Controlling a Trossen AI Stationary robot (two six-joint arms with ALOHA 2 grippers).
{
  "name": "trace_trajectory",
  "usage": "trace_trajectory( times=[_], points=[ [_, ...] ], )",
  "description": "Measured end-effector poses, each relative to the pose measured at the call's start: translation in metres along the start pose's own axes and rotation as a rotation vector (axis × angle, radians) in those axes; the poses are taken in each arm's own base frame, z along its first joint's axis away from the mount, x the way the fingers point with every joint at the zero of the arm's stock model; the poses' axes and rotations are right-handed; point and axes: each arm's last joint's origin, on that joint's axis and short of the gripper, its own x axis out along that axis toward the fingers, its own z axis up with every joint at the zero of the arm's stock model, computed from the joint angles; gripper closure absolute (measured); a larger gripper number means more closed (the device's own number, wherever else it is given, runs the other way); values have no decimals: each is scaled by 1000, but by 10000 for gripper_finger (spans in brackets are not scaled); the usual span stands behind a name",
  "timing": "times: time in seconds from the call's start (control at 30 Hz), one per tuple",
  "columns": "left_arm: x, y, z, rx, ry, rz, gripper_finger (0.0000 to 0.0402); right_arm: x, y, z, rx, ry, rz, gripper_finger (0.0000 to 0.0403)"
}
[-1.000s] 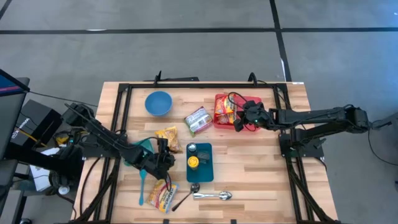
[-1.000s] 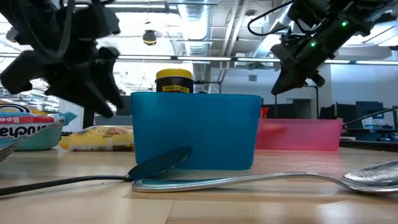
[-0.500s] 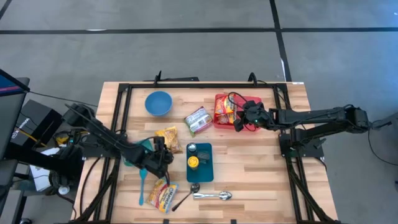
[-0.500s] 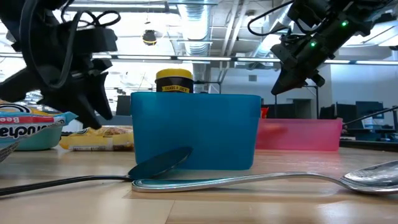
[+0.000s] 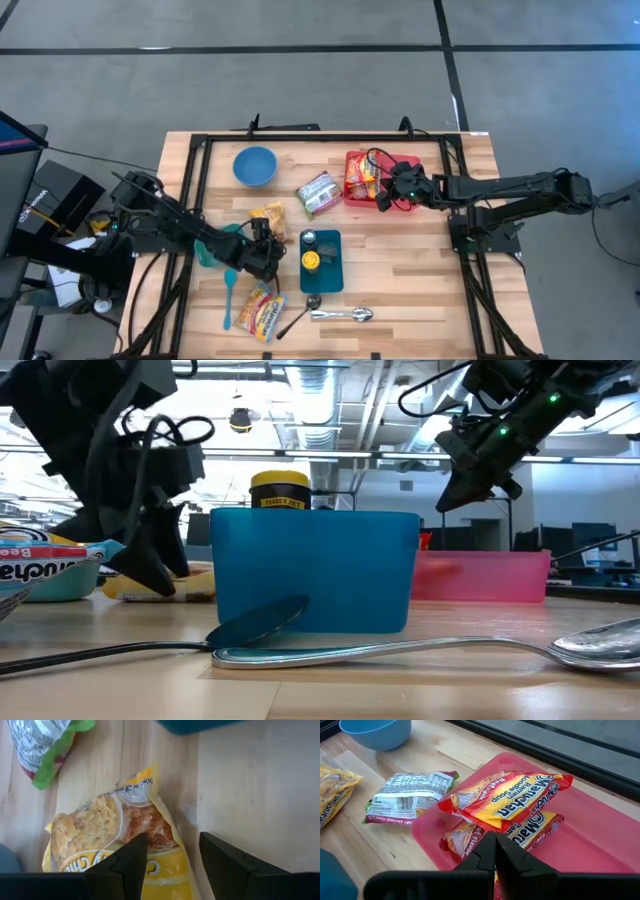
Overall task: Pick & Place Food Item
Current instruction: Put the yellow noodle pack into the red bin
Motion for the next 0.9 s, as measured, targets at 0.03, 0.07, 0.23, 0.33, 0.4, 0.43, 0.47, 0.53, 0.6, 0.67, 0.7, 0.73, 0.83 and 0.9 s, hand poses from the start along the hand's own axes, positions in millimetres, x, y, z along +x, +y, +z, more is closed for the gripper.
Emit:
trace_trajectory(
  times=[0.03,0.07,0.23,0.33,0.4,0.43,0.47,0.53,0.6,0.67,0.7,0.73,0.83,0.9],
  points=[
    [1,0,0,-1,5,3,231,0,0,0,0,0,0,403],
    [2,0,0,-4,6,4,233,0,0,0,0,0,0,403],
    [7,-1,-1,-1,15,15,249,0,0,0,0,0,0,403],
    [8,-2,0,-4,12,16,261,0,0,0,0,0,0,403],
    [8,-2,0,-9,6,13,270,0,0,0,0,0,0,403],
    [7,-2,0,-11,4,11,274,0,0,0,0,0,0,403],
    [7,-2,1,-12,3,10,279,0,0,0,0,0,0,403],
    [7,-2,1,-15,-1,9,289,0,0,0,0,0,0,403],
    [7,-2,1,-15,-1,9,300,0,0,0,0,0,0,403],
    [7,-2,1,-16,-1,8,310,0,0,0,0,0,0,403],
    [7,-2,1,-16,-1,8,314,0,0,0,0,0,0,403],
    [7,-2,1,-17,-2,8,319,0,0,0,0,0,0,403],
    [7,-2,2,-22,-6,7,335,0,0,0,-1,0,1,403],
    [7,-2,2,-26,-12,5,346,0,0,0,-1,0,1,403]
  ],
)
